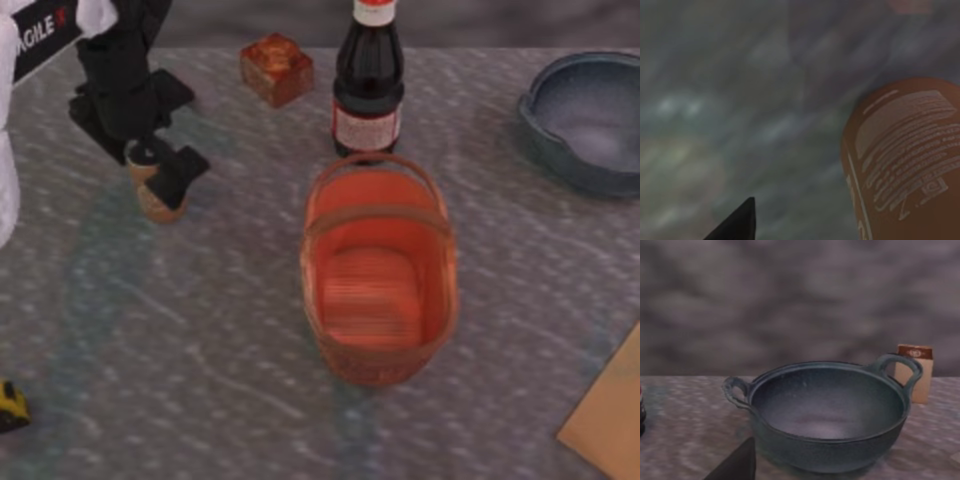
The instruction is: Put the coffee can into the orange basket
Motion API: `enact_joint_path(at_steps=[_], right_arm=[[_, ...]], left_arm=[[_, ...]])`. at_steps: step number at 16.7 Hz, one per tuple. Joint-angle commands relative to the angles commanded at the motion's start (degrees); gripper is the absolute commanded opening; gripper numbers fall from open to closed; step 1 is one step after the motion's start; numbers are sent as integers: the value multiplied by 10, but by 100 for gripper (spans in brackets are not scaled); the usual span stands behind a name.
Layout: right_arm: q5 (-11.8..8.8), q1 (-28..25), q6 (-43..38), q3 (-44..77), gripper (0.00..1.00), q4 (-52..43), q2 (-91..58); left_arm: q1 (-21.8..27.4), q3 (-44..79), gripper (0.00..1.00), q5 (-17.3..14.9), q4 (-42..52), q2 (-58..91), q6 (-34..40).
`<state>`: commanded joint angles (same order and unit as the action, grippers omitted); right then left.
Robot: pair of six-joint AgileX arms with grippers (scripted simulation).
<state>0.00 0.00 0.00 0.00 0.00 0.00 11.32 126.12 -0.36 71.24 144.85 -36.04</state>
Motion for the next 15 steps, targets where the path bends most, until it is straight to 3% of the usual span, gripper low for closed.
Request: enact_joint_path(at_steps=[2, 15], right_arm=[[0, 0, 0, 0, 100, 0, 0], [0, 0, 0, 0, 100, 0, 0]], left_arm=[[0, 0, 100, 0, 0, 0, 0], [0, 0, 2, 0, 0, 0, 0]])
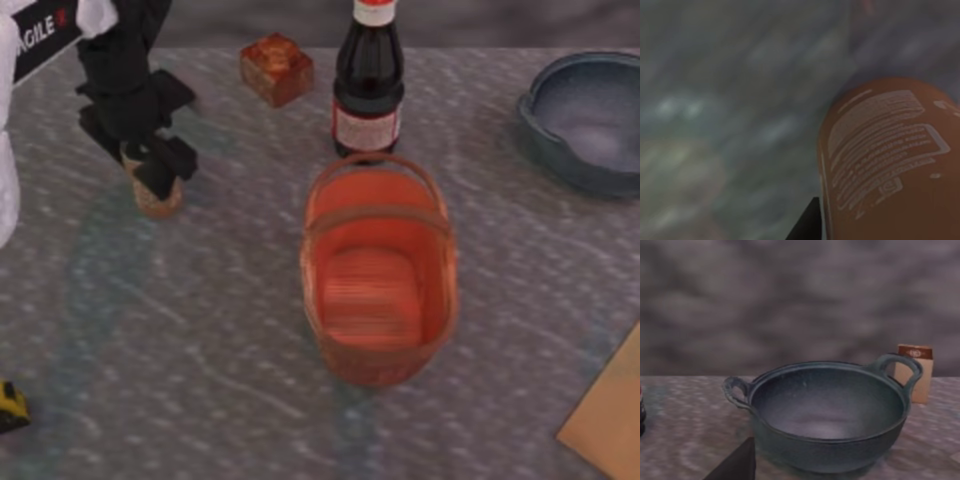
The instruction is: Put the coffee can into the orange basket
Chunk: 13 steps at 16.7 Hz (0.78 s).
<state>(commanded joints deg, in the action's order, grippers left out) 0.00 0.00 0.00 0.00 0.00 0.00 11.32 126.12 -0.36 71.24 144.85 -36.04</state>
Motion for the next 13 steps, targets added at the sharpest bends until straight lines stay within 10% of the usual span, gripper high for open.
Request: enact_joint_path(at_steps=[13], right_arm=[[0, 0, 0, 0, 100, 0, 0]], left_arm=[[3, -17, 0, -24, -34, -5, 9]])
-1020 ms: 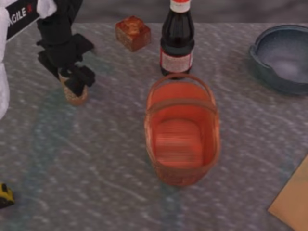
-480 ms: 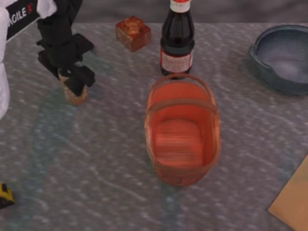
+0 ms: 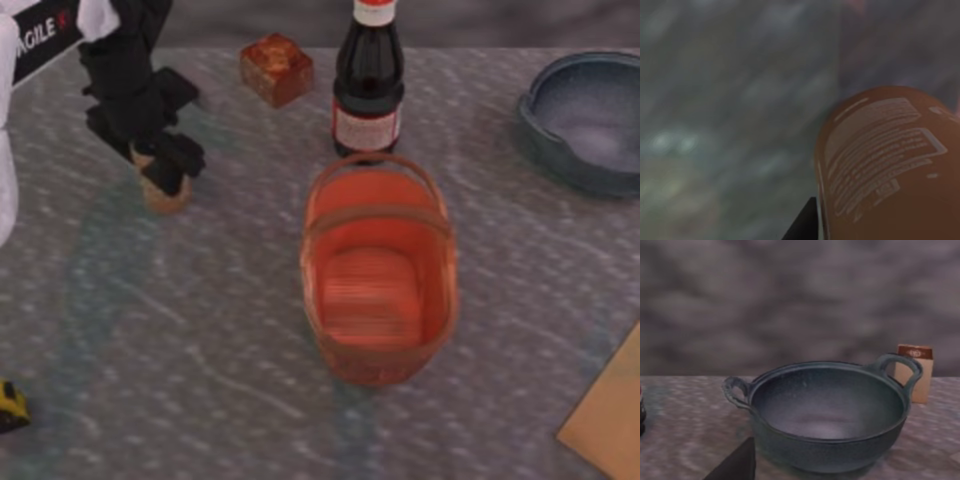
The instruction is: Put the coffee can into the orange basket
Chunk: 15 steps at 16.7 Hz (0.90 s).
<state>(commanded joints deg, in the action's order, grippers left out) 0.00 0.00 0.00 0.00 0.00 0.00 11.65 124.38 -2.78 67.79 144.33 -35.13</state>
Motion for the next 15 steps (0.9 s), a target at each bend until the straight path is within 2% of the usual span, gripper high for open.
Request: enact_joint_path(at_steps=[3, 6, 15], right_arm=[[0, 0, 0, 0, 100, 0, 0], [0, 0, 0, 0, 100, 0, 0], [0, 0, 0, 0, 100, 0, 0]], left_arm=[[7, -42, 0, -57, -83, -15, 25], [17, -102, 0, -140, -210, -42, 63], [53, -344, 0, -455, -742, -169, 211]])
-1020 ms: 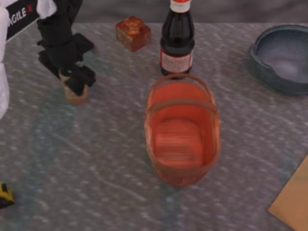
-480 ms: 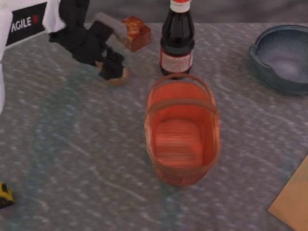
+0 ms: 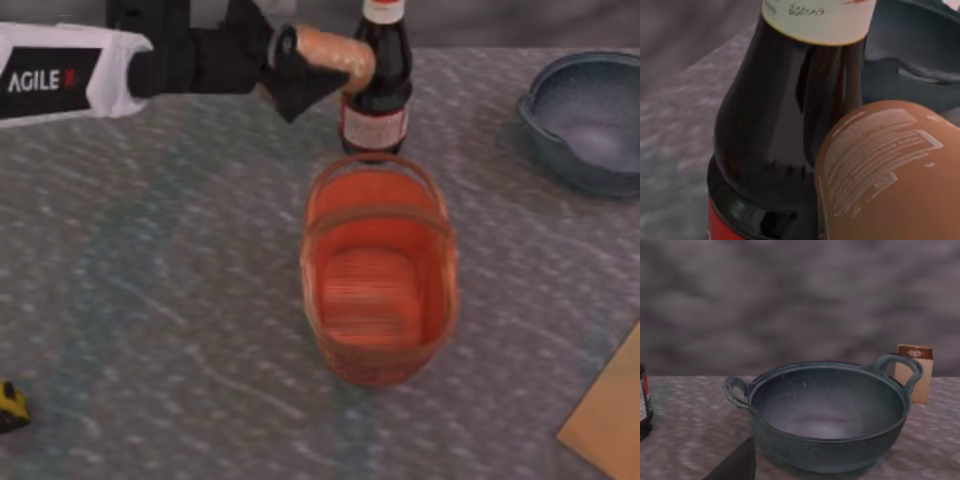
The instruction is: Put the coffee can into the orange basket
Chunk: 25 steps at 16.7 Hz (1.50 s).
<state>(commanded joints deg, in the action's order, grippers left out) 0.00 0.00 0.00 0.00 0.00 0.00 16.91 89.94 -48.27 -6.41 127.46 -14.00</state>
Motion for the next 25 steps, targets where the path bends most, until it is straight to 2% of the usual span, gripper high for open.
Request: enact_joint_path(at_steps=[5, 7, 9, 11, 17, 25], right_arm=[[0, 0, 0, 0, 100, 0, 0], [0, 0, 0, 0, 100, 0, 0], [0, 0, 0, 0, 100, 0, 0], [0, 0, 0, 0, 100, 0, 0], [0, 0, 0, 0, 100, 0, 0], [0, 0, 0, 0, 100, 0, 0]], left_arm=[[16, -130, 0, -153, -251, -75, 75], [21, -167, 0, -196, -315, -98, 95], [24, -192, 0, -225, -354, -114, 109], [25, -202, 0, -236, -369, -121, 115], [21, -202, 0, -236, -377, -109, 113], [11, -243, 0, -238, -556, 21, 117]])
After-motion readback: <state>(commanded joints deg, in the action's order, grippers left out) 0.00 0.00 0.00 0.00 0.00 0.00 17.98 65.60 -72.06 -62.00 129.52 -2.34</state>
